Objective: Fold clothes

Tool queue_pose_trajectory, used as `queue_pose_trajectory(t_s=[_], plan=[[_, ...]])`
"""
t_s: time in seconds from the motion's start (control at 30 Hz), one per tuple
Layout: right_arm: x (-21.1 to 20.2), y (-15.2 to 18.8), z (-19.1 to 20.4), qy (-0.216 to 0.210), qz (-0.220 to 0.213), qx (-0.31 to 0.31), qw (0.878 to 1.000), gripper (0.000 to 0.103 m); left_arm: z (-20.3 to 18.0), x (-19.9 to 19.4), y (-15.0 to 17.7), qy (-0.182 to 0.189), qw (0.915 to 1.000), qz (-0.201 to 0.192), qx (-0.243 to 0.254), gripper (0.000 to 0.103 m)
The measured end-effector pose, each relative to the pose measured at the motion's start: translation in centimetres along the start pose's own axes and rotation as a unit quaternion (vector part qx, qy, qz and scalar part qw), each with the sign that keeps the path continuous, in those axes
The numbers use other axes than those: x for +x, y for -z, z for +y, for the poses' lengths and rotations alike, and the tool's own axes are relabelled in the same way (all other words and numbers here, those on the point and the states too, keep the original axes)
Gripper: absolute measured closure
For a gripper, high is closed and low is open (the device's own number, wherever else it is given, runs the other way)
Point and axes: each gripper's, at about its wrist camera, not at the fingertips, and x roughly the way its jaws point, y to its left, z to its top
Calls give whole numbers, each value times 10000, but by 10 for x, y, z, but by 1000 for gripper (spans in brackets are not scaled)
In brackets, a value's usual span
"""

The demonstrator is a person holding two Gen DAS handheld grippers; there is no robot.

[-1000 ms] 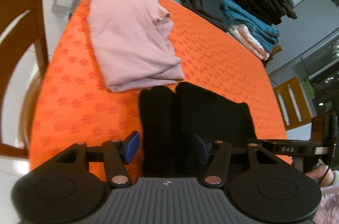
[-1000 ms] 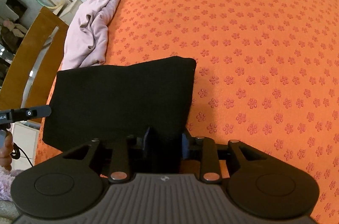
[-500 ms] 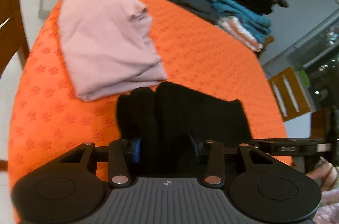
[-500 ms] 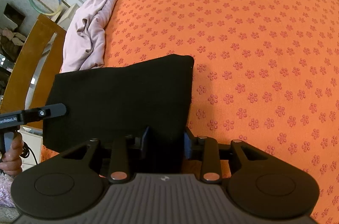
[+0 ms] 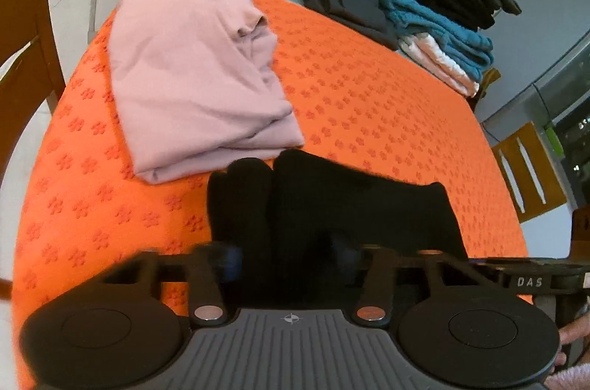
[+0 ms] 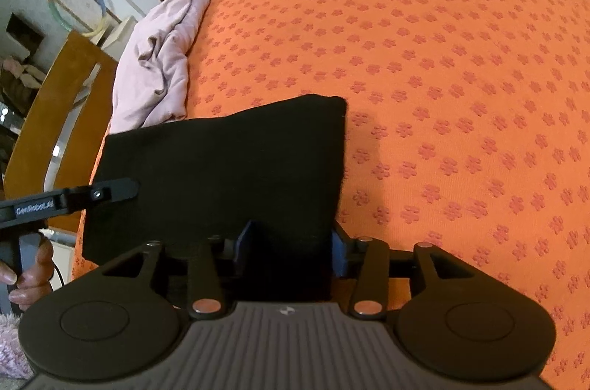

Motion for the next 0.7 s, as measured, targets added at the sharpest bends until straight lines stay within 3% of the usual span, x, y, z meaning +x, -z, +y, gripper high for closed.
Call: queue_pose_trajectory(t_s=[0.03,0.07,0.13,0.43,0.7], plan=[[0,0,2,32,-47,-37,10000,61,-1,-1,0,5,10000,-37,-37,81],[-2,0,4,52,-105,-56,9999,73,-2,-5,1,-12,9999,-93,-55,81],[-10,-1,5,72,-208,-73,9997,79,-10,-11,1,-57,9998,-186,-49,82],[-51,-35,22,478,-416,-886,9940,81,-61,-32,-4,-281,9981,-548,-10,82],[-80,-108,14,782,-480,-1997,9756,81,-105,-13,-32,-178,9916,-950,-857,82]])
